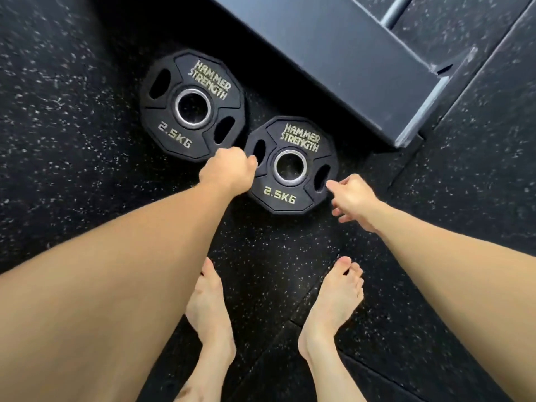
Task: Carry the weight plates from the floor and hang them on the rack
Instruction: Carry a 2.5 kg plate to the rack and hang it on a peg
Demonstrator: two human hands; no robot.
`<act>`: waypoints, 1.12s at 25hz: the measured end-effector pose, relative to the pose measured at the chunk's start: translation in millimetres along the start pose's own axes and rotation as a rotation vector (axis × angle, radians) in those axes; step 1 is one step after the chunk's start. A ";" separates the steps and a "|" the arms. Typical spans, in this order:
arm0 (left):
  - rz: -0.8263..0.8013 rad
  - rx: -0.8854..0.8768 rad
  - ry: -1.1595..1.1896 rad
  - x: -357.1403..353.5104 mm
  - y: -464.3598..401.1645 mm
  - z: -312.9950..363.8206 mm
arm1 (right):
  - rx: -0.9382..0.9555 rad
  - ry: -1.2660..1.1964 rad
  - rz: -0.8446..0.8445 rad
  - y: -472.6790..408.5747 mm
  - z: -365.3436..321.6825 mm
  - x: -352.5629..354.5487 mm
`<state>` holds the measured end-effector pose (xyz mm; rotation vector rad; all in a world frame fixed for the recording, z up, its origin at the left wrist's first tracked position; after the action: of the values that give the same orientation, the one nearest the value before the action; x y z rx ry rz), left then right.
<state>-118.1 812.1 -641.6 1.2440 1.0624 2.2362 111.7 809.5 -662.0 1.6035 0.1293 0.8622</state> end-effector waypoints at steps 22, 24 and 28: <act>0.072 0.178 0.457 97.0 168.9 5.7 | 0.374 0.185 0.159 214.5 -22.0 65.3; 0.076 0.137 0.584 134.1 224.1 18.1 | 0.410 0.147 0.138 271.2 -16.5 87.1; 0.181 0.012 0.649 205.8 344.8 48.7 | 0.423 0.085 0.063 392.4 -0.7 130.5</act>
<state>-175.1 738.5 -247.9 0.6311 1.2088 2.8725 55.6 783.6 -253.1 1.9720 0.3413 0.9979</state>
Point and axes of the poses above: each hand's wrist, its own y-axis away from the middle knuckle, its own x-axis out of the back of the hand, z = x × y, the point moved 3 cm from there along -y, towards the middle knuckle, and after that the axes turned 12 degrees about -x, right-handed, at the moved point
